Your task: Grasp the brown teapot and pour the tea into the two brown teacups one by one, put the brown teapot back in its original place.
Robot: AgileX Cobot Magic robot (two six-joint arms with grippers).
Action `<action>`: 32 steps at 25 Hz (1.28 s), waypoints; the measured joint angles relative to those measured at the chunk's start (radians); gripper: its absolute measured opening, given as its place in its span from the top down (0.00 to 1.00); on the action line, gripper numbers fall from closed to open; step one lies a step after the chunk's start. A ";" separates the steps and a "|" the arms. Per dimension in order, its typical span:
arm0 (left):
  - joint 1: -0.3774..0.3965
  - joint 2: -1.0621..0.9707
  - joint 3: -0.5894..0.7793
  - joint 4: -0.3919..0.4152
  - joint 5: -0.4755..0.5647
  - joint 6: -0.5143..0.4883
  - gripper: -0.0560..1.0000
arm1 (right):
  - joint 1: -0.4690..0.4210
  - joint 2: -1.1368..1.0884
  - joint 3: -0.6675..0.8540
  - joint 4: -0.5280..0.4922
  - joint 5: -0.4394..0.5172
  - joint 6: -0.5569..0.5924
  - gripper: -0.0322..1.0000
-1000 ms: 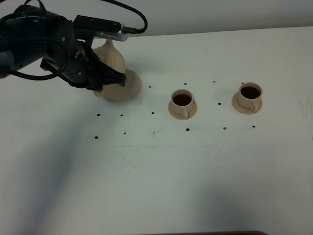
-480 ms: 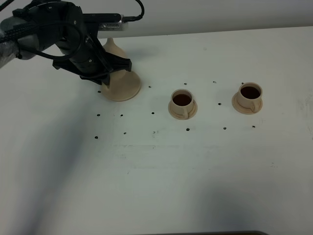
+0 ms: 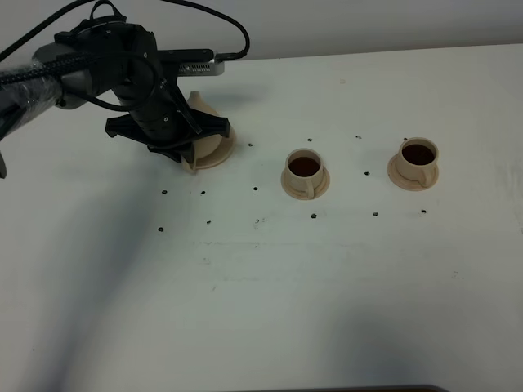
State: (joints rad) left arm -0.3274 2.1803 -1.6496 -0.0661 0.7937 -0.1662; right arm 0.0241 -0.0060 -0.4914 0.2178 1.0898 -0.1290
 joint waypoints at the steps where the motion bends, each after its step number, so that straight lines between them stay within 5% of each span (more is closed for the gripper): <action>1: 0.000 0.004 0.000 0.000 -0.005 0.000 0.84 | 0.000 0.000 0.000 0.000 0.000 0.000 0.57; 23: 0.000 0.015 -0.002 -0.004 -0.020 0.001 0.83 | 0.000 0.000 0.000 0.000 0.000 0.001 0.57; 32: 0.001 0.015 -0.024 -0.003 -0.004 0.021 0.64 | 0.000 0.000 0.000 0.000 0.000 0.001 0.57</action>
State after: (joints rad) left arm -0.3267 2.1953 -1.6739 -0.0688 0.7902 -0.1451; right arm 0.0241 -0.0060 -0.4914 0.2178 1.0898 -0.1281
